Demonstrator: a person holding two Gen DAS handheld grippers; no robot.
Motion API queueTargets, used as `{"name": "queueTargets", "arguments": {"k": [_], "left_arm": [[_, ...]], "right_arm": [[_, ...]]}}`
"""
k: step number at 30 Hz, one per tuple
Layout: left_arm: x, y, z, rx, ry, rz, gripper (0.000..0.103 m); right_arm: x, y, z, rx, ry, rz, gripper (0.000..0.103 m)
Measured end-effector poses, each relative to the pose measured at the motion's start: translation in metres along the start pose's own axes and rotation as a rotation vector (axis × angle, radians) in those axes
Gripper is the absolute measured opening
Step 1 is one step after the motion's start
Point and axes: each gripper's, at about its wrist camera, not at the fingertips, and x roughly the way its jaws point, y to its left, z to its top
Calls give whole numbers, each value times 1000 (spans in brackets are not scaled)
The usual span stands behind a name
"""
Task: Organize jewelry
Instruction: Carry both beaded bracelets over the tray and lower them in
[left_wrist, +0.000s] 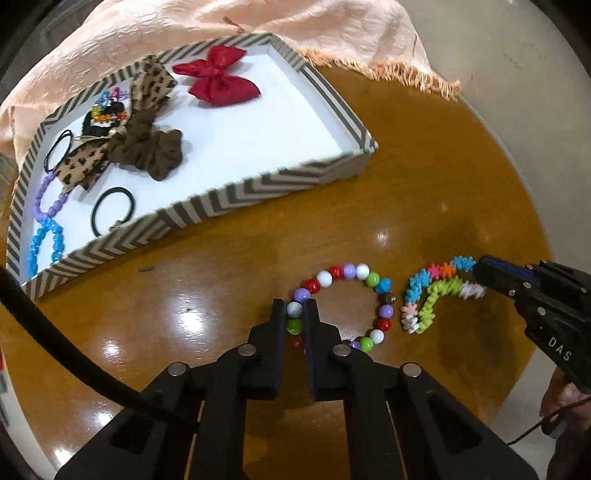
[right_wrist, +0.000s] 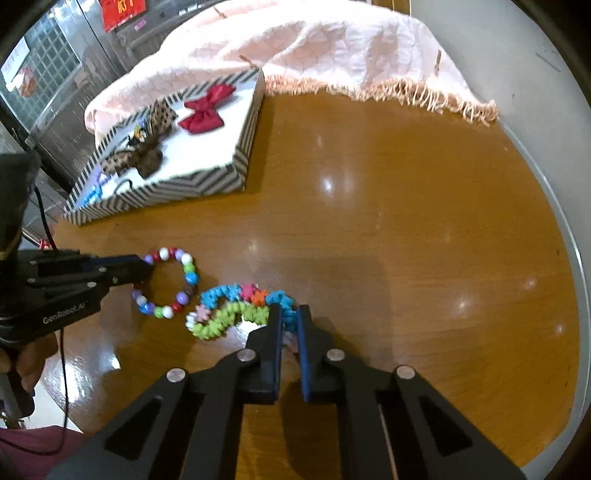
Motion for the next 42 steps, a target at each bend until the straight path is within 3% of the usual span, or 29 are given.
{"name": "queueTargets", "arguments": {"k": [10,23,34,42], "left_arm": [[-60,19,9,-30,-106,-49,9],[-102,41,35,-57,-204,15,9],[-100,51,59,-63,-224,75,9],[-79,56,75,-90,-202,88,9]], "right_arm": [[-41,18,29,-44,-93,48,8],[-67,47,78,-129,-180,33,8],[-60,84,127,-213,-209,65,7],[-28,105,147,-233,-166,113,7]]}}
